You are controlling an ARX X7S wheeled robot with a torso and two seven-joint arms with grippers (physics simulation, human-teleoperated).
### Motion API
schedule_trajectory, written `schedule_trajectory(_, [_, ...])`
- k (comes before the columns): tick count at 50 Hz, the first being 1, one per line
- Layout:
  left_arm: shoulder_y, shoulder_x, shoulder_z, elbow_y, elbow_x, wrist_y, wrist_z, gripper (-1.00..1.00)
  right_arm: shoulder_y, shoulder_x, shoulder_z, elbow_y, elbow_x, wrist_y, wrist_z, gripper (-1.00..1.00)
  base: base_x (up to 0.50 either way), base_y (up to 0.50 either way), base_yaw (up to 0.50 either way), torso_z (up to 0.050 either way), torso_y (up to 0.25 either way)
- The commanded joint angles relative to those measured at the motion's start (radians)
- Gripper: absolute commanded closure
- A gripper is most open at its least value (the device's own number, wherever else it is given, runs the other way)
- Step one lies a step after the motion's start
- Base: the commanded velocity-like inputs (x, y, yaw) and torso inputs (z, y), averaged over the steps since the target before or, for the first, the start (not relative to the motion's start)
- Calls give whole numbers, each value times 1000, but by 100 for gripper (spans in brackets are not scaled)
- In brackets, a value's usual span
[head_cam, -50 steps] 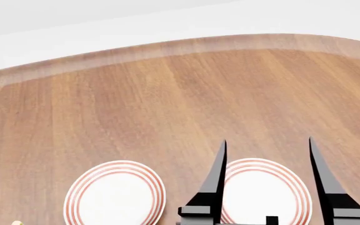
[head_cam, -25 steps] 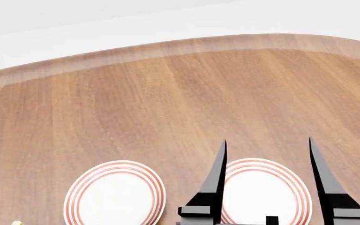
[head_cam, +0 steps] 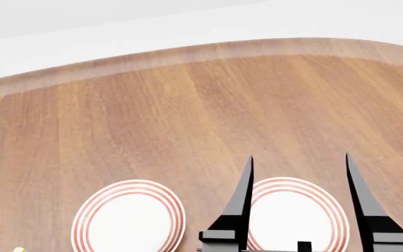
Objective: Put the white mug on the left plate.
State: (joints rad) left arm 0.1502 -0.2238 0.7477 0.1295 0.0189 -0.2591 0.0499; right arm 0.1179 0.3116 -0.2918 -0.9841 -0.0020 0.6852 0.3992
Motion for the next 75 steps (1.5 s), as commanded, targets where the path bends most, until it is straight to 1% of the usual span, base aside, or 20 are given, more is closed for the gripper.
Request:
schedule_trajectory(1, [-32, 28, 8, -41, -5, -10, -2, -100, -4, 4, 1, -5, 2, -2, 5, -100, 0, 0, 0, 0, 0])
schedule_trajectory(7, [-40, 34, 21, -43, 0, -25, -1, -100, -6, 6, 4, -6, 6, -4, 6, -100, 0, 0, 0, 0, 0])
schedule_trajectory(23, [-59, 49, 44, -113, 2, 8, -4, -100, -6, 9, 6, -6, 14, -7, 10, -100, 0, 0, 0, 0, 0])
schedule_trajectory(31, [-64, 49, 49, -116, 1, 7, -8, -100, 1, 9, 2, -11, 15, 3, 12, -100, 0, 0, 0, 0, 0])
schedule_trajectory(32, [-61, 46, 51, -99, 5, -2, -11, 100, 2, 9, 1, -11, 15, 5, 13, -100, 0, 0, 0, 0, 0])
schedule_trajectory(36, [-61, 44, 56, -117, 5, 22, -12, 100, 1, 10, 2, -7, 17, 0, 14, -100, 0, 0, 0, 0, 0])
schedule_trajectory(57, [-56, 23, 69, -54, 10, -1, -21, 100, 9, 14, -5, -15, 21, 12, 19, -100, 0, 0, 0, 0, 0])
schedule_trajectory(66, [-47, 1, 82, 71, 15, -52, -15, 100, 11, 15, -7, -19, 23, 15, 23, -100, 0, 0, 0, 0, 0])
schedule_trajectory(75, [-41, -18, 95, 269, 28, -145, -10, 100, 11, 18, -8, -20, 25, 13, 25, -100, 0, 0, 0, 0, 0])
